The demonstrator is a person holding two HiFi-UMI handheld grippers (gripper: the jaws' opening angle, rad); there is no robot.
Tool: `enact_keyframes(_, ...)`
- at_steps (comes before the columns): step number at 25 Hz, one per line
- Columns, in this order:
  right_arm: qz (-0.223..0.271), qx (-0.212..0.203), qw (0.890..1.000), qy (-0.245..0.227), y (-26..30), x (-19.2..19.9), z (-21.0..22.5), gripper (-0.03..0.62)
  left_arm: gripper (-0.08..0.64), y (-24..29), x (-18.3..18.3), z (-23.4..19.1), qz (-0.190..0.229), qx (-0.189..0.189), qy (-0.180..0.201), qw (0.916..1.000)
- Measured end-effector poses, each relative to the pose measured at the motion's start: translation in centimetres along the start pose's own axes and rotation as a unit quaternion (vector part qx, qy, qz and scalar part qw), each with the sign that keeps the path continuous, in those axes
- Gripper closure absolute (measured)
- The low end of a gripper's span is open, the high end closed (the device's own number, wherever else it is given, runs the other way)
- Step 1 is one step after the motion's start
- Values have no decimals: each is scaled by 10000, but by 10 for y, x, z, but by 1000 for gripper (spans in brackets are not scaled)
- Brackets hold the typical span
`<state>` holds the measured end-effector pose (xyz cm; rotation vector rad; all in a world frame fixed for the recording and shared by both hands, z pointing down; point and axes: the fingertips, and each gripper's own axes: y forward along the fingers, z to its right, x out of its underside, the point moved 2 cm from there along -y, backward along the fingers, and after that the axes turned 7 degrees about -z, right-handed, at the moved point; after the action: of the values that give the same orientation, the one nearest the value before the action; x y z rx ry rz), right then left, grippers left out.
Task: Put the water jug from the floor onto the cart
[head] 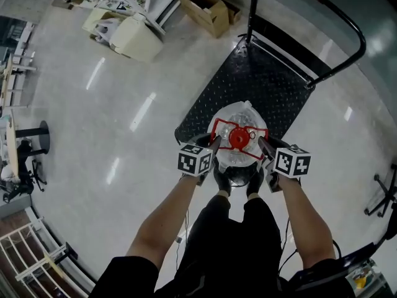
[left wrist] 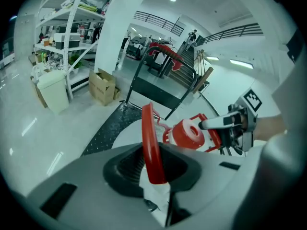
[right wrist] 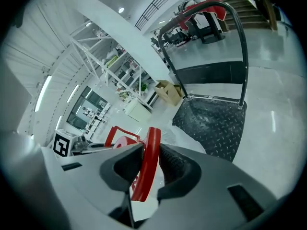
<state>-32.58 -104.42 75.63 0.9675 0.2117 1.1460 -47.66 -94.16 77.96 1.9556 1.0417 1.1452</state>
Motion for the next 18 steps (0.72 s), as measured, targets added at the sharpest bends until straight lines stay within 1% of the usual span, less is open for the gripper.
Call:
enact_keyframes(2, -16, 38, 9999, -124, 1, -1, -2, 500, 503, 0, 1, -4, 25, -106, 11, 9999)
enact_keyframes(3, -35, 45, 9998, -188, 2, -1, -3, 493, 474, 0, 2, -7, 30, -179, 50, 9998)
enact_keyframes(5, -65, 56, 9995, -294, 3, 0, -4, 436, 430, -2, 8, -14, -18, -316, 129, 9994)
enact_keyframes(7, -62, 95, 9991, -405, -1, -1, -4, 413, 390, -5, 14, -21, -92, -411, 100, 9991)
enact_keyframes(9, -34, 185, 9984, -525, -8, -3, -4, 411, 380, -11, 19, -25, -130, -493, 114, 9986)
enact_keyframes(12, 7, 256, 9976, -648, -22, -4, -10, 412, 377, -23, 24, -24, -184, -584, 321, 9976)
enact_keyframes(13, 43, 250, 9974, -677, -28, -5, -13, 411, 362, -29, 23, -23, -158, -593, 322, 9976)
enact_keyframes(15, 151, 253, 9971, -706, -44, -7, -21, 411, 362, -47, 19, -20, -19, -629, 292, 9976)
enact_keyframes(18, 367, 267, 9966, -692, -71, -7, -35, 413, 362, -81, 13, -8, 347, -522, 332, 9975)
